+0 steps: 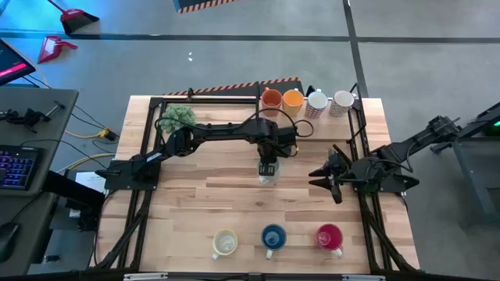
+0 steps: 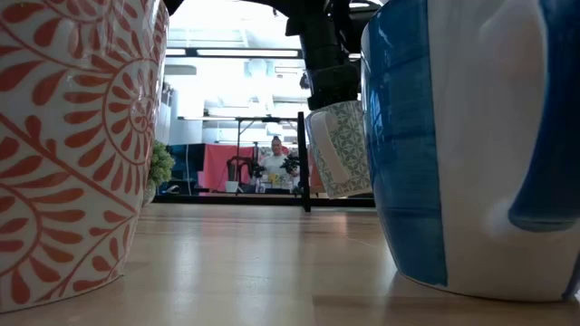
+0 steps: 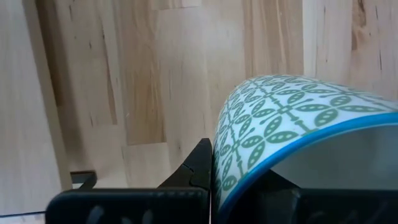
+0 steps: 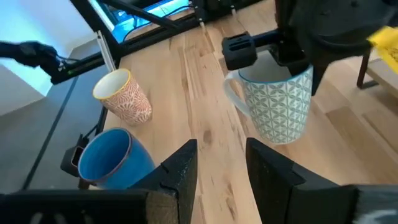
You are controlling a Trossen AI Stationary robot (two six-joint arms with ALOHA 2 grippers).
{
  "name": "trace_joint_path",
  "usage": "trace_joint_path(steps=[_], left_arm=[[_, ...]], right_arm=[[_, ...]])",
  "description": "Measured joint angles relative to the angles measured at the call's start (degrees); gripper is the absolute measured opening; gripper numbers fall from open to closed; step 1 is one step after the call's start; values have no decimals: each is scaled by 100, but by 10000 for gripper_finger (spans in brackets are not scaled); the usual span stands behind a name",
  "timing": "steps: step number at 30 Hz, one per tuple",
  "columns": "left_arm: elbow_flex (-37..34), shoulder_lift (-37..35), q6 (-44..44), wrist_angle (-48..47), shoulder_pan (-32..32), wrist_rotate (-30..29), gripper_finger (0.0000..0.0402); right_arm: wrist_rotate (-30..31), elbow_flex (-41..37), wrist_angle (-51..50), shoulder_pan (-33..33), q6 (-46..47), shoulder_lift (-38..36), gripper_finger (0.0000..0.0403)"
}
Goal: Place coffee mugs
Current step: Put the green patterned mug on the shelf
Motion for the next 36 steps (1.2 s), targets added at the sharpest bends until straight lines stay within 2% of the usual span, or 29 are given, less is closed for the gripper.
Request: trace_joint_path(steps=[3, 8, 14, 19, 24, 28, 36], left_arm=[[0, 0, -8, 18, -14, -84, 8], [0, 0, -170, 30, -16, -103, 8], [0, 0, -166, 13, -21, -107, 8], [0, 2, -160, 2, -21, -116, 8], [0, 2, -166, 4, 20, -144, 8], [0, 2, -169, 3, 47, -197, 8], [2, 2, -325, 2, 47, -381, 8]], right_arm=[[-38, 0, 120, -149, 46, 102, 119], [358, -2, 44, -423, 791, 603, 119], [-324, 241, 244, -796, 994, 1272, 119], [-439, 1214, -644, -1001, 1005, 1985, 119], [-359, 2449, -2175, -1082, 1402, 3001, 119], [-328, 3329, -3009, -1074, 1385, 3806, 119], [-260, 4488, -3616, -1082, 1255, 4709, 119]])
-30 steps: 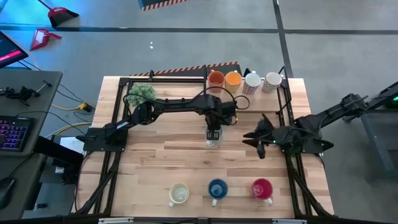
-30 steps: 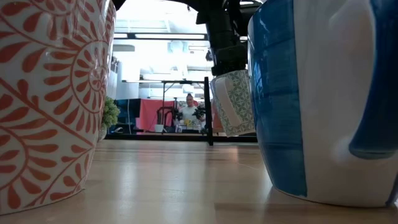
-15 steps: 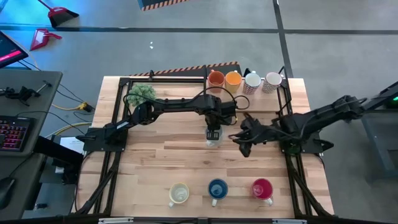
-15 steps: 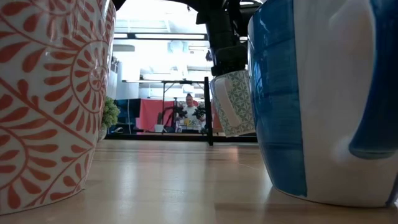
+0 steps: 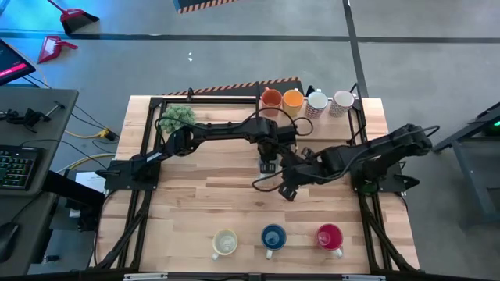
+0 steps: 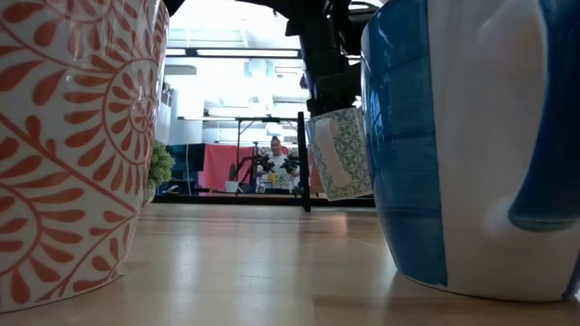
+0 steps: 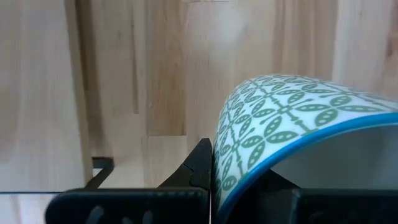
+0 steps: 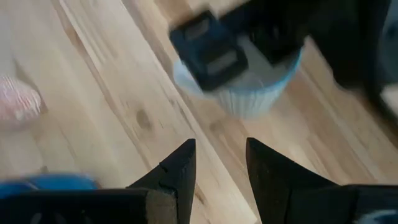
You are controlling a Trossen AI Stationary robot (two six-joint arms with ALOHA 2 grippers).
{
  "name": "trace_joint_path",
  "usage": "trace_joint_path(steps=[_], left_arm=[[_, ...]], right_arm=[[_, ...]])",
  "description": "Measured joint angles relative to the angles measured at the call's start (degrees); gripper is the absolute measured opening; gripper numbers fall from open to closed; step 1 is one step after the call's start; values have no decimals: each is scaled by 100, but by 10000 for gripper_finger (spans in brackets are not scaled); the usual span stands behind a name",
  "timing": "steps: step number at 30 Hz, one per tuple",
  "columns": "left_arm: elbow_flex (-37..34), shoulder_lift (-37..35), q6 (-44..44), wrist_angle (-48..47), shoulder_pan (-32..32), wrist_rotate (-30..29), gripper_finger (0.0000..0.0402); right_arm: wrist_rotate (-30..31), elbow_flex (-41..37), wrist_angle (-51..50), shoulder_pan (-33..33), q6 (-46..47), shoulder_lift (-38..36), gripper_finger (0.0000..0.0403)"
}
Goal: Place coffee mugs
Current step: Put the green patterned mug on the shelf
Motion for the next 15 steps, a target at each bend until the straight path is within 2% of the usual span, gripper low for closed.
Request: trace_joint_path(steps=[6, 15], left_arm=[[0, 0, -168, 9, -45, -131, 8], [3, 0, -359, -20, -138, -51, 8]], right_arm=[[383, 527, -218, -7, 153, 323, 119], [399, 366, -430, -3, 509, 517, 119]])
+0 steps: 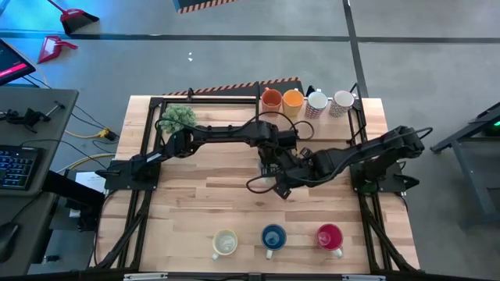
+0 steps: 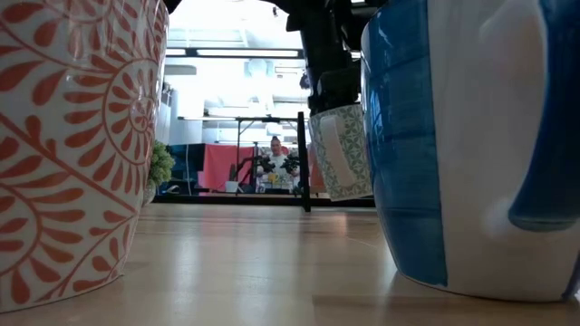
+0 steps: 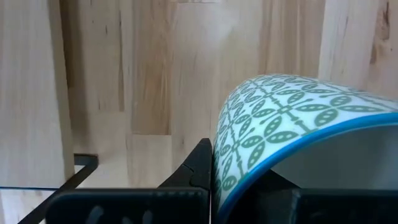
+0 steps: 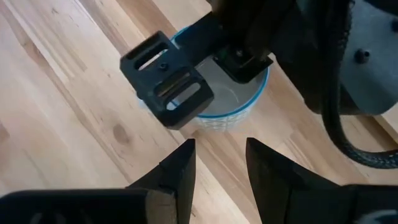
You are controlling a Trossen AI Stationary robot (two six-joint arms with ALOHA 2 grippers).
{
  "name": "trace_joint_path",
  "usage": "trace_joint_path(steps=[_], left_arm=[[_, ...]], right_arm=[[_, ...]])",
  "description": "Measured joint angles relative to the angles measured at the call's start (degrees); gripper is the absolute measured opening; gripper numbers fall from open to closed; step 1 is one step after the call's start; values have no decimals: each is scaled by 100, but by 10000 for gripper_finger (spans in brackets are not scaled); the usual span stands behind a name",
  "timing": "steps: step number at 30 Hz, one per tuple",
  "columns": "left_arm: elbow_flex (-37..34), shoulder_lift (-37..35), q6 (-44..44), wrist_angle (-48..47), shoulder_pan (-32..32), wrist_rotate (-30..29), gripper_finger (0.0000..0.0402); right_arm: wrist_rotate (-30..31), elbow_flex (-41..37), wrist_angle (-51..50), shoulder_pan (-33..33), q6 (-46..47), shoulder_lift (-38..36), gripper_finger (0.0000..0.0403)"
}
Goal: Place coffee mugs
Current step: Put the green patterned mug on the shelf
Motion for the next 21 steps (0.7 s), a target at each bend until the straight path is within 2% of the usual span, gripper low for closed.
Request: trace_joint_path(steps=[6, 12, 21], left_arm=[[-2, 0, 21, -153, 9, 30, 8], [-460, 31, 141, -194, -50, 31, 8], [-497, 20, 149, 154, -137, 18, 19]], right_arm=[[66, 0, 56, 11, 0, -7, 119], [12, 0, 72, 38, -7, -7, 119], [-1, 0, 96, 38, -111, -9, 119]])
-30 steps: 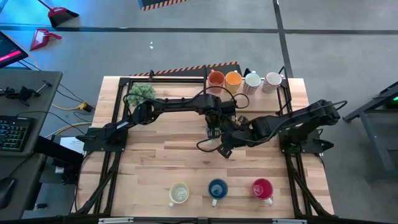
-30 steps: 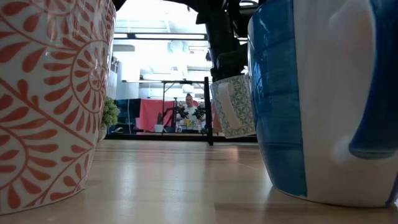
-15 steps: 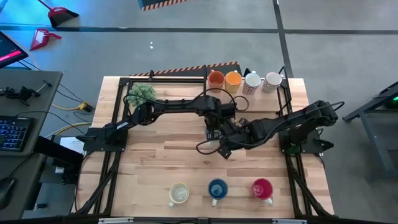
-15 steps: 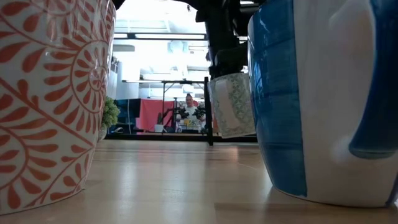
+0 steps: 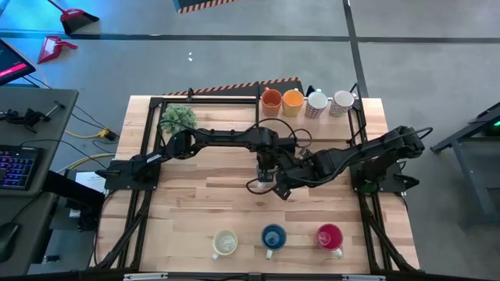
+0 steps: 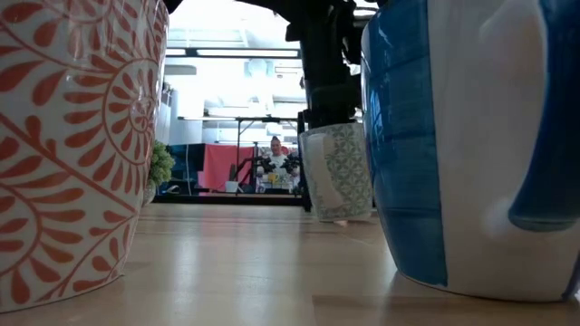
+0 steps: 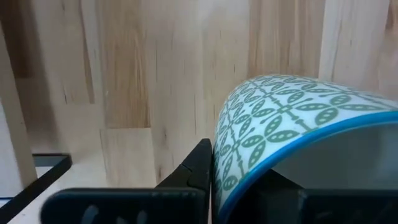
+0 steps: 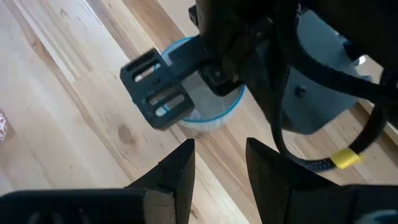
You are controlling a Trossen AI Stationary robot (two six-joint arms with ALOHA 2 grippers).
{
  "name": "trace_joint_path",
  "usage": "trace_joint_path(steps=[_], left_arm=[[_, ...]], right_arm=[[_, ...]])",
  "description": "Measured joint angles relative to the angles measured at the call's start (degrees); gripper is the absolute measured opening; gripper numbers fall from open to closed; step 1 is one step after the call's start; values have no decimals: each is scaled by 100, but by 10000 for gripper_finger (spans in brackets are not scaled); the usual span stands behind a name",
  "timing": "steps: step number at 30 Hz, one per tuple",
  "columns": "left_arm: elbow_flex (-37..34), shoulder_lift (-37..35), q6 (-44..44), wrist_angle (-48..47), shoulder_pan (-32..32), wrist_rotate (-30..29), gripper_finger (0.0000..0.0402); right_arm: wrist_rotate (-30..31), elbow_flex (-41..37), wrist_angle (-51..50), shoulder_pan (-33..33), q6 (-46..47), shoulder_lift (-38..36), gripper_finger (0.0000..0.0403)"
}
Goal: Place coffee mugs
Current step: Put the green patterned mug on the shelf
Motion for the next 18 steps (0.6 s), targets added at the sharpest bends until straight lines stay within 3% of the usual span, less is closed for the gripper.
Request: trace_joint_path(steps=[6, 18], left_arm=[[0, -13, -225, 8, 52, 14, 61], [222, -66, -326, -283, 52, 160, 105]], right_arm=[[-87, 0, 0, 0, -31, -2, 119], [-193, 0, 0, 0, -151, -2, 119]])
